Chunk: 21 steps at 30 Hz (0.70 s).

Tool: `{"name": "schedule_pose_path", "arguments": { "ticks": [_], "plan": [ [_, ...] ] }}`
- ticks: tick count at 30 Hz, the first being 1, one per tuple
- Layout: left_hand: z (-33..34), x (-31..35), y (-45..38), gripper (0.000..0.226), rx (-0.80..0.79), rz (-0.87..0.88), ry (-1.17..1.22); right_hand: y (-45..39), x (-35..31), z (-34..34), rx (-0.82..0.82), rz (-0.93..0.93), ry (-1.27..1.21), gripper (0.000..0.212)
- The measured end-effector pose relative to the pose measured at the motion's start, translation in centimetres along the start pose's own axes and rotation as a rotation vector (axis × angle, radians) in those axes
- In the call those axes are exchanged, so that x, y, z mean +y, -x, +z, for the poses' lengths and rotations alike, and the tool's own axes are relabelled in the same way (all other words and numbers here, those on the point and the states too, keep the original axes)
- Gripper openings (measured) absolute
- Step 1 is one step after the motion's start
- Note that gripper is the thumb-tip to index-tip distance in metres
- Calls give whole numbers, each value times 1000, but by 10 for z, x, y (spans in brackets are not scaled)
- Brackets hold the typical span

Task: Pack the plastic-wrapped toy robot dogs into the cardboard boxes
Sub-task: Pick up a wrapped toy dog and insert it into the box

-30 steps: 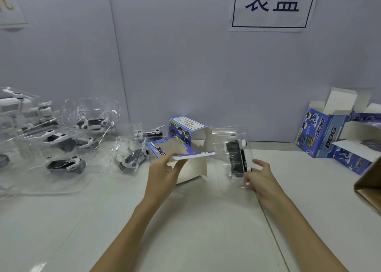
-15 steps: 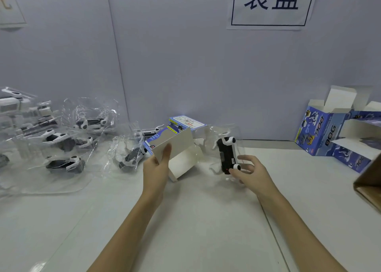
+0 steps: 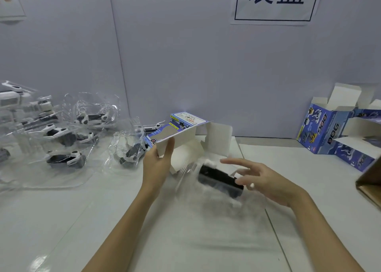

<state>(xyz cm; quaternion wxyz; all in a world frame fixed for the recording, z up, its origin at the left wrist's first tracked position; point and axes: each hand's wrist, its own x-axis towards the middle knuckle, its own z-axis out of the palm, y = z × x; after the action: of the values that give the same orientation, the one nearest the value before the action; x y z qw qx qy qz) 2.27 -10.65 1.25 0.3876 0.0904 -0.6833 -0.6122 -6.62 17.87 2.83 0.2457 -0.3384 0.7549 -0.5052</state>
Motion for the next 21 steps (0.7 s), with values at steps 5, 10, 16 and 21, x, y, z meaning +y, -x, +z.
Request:
{"name": "schedule_pose_path", "arguments": {
  "ticks": [5, 10, 16, 21],
  "plan": [
    [-10, -6, -3, 32, -120, 22, -156, -12, -6, 20, 182, -21, 49, 49],
    [-15, -7, -2, 14, -259, 203, -390, -16, -2, 26, 390, -4, 2, 45],
    [-21, -2, 2, 74, -468, 264, -426, -24, 2, 28, 553, 15, 22, 43],
    [-20, -6, 3, 79, -592, 228, -600, -30, 7, 36, 733, 8, -33, 42]
  ]
}}
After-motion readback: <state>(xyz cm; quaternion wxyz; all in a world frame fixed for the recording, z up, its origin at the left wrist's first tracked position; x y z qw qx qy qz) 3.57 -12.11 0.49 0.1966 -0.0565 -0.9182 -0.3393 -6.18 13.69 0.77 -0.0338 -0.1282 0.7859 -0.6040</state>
